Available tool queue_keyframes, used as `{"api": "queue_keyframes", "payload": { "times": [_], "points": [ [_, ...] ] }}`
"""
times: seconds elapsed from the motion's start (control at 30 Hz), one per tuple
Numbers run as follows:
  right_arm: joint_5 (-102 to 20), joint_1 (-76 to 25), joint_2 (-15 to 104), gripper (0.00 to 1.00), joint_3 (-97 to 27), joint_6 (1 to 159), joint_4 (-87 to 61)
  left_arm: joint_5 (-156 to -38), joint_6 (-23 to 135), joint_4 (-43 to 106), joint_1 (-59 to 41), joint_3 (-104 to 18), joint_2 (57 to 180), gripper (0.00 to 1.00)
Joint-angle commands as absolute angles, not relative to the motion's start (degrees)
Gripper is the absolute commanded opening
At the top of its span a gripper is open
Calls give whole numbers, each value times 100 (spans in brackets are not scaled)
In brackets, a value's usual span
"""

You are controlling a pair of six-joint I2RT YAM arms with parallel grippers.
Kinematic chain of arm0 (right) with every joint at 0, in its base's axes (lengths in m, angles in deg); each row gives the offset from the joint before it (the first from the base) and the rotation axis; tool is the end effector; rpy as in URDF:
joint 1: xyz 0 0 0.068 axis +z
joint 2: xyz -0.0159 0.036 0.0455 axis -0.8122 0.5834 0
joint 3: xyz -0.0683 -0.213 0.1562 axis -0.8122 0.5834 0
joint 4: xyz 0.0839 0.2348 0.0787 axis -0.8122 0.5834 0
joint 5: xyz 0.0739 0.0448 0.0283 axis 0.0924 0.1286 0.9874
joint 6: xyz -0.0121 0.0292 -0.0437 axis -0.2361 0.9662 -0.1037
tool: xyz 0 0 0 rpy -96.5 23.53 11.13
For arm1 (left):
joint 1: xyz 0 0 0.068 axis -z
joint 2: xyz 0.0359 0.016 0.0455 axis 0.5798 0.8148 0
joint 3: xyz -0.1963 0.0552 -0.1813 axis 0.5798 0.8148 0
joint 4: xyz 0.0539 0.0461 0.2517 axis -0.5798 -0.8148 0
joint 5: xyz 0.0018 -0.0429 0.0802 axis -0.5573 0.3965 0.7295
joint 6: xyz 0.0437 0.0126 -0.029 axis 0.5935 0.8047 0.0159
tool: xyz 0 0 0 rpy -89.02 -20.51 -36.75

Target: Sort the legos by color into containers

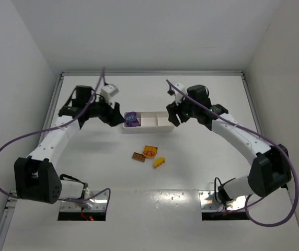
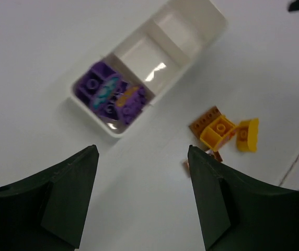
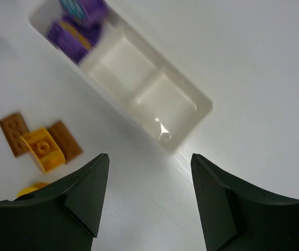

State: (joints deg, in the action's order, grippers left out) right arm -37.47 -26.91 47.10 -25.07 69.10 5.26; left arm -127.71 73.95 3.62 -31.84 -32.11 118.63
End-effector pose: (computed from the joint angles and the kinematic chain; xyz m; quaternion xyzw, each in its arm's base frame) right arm 0.2886 0.1577 0.2942 -0.2852 0.8422 0.1788 0.4212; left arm 0.2813 -0.0402 0.3019 0.2171 0.8374 -0.2921 0.4079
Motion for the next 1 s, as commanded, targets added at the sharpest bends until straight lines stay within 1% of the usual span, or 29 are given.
{"api": "queue_keyframes", "payload": {
  "times": [0.0, 0.07, 0.1, 0.17, 0.2, 0.3, 0.43, 0.63, 0.83, 0.97],
  "points": [
    [-4087, -3073, 4346, 65, -1508, 6875, 880, -12630, 8352, -8, -2011, -2932, 11623, 75],
    [-4229, -3303, 3865, 65, -1119, 6981, 880, -12006, 8354, 113, -1437, -2825, 11623, 75],
    [-4229, -3669, 3687, 65, -734, 7034, 810, -11830, 8354, 219, -973, -2712, 11692, 75],
    [-4229, -4128, 3196, 65, -328, 7034, 809, -11496, 8415, 387, -618, -2710, 11850, 75],
    [-4229, -4522, 3098, 65, -265, 7034, 896, -11494, 8502, 457, -486, -2710, 11964, 75],
    [-4186, -5094, 2817, 65, -116, 6921, 1152, -11381, 8827, 457, 207, -2763, 12377, 75],
    [-4062, -5509, 2543, 65, 8, 6920, 1275, -11100, 8968, 606, 744, -2904, 12878, 75],
    [-3746, -5818, 2595, 65, -176, 6920, 1346, -10844, 9162, 958, 1018, -2965, 13406, 75],
    [-3439, -6098, 2648, 65, -229, 6920, 1346, -10519, 9364, 1073, 1238, -2965, 13705, 71],
    [-3324, -6274, 2771, 65, -282, 6920, 1398, -9940, 9417, 1625, 1361, -2545, 13654, 68]
  ]
}}
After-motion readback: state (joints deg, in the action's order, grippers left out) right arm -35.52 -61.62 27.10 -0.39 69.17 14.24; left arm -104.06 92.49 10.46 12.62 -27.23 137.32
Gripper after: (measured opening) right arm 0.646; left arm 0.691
